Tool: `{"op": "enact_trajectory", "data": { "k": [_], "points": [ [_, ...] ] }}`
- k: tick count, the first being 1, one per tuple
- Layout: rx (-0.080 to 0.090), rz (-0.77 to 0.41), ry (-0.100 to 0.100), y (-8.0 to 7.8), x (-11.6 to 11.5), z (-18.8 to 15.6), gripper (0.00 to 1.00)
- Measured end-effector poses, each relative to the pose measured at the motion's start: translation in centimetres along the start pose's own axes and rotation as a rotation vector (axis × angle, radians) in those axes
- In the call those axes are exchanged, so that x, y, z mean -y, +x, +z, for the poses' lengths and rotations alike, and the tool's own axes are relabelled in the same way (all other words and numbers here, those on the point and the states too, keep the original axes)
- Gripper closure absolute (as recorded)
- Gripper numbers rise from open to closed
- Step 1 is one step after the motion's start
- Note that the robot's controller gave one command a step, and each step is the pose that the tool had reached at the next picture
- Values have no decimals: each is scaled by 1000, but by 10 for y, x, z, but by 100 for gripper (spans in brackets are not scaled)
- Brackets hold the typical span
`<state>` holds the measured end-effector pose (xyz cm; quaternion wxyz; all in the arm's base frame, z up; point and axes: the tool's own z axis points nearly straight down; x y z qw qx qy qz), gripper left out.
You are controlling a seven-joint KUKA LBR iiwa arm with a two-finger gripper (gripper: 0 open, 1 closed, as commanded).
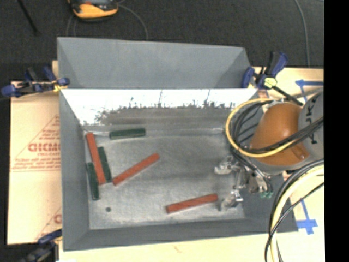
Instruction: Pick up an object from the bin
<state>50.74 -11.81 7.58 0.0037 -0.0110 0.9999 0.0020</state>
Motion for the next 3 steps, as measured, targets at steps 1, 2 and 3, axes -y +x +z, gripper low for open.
{"op": "enact_trajectory", "data": {
  "k": [1,2,3],
  "points": [
    [5,112,18,2,-51,-4,100],
    [5,111,17,2,-52,-4,100],
    [-1,51,7,13,-25,-157,100]
  ]
}}
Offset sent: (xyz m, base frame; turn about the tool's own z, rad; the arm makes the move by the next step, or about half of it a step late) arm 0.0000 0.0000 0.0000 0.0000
